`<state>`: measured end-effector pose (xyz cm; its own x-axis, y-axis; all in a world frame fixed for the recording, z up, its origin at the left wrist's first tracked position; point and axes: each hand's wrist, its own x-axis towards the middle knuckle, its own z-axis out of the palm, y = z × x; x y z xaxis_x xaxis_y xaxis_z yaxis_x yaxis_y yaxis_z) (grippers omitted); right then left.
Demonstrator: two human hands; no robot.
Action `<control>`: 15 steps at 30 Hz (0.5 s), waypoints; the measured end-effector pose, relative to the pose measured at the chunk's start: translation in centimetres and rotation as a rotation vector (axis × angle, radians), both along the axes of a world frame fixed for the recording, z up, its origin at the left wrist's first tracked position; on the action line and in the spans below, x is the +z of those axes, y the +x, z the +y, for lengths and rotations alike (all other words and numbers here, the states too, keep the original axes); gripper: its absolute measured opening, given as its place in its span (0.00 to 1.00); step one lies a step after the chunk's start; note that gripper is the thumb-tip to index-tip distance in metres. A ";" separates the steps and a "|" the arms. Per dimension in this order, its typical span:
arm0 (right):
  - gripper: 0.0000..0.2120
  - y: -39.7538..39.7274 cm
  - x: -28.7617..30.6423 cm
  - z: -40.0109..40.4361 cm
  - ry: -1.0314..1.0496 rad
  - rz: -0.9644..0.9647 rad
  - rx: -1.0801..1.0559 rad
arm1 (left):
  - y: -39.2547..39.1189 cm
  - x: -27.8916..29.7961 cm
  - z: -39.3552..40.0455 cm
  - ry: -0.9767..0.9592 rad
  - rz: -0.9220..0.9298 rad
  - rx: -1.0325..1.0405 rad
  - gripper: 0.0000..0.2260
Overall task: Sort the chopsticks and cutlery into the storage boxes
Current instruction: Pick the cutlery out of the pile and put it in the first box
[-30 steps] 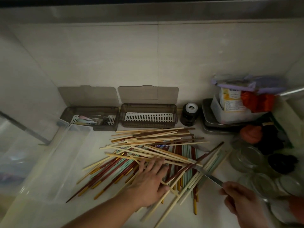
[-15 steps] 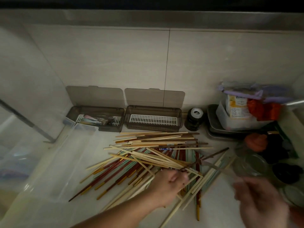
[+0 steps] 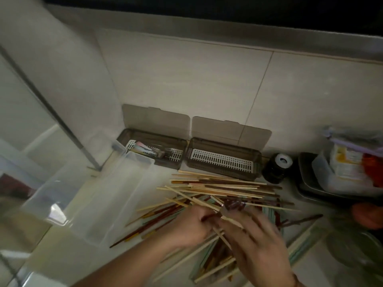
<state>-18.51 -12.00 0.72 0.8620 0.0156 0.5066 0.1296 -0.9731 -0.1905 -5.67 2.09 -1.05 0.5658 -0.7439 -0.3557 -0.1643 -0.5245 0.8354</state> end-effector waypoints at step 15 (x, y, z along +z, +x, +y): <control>0.06 20.8 4.0 -0.6 0.504 0.925 0.161 | 15.0 2.6 8.7 0.082 -0.597 0.137 0.14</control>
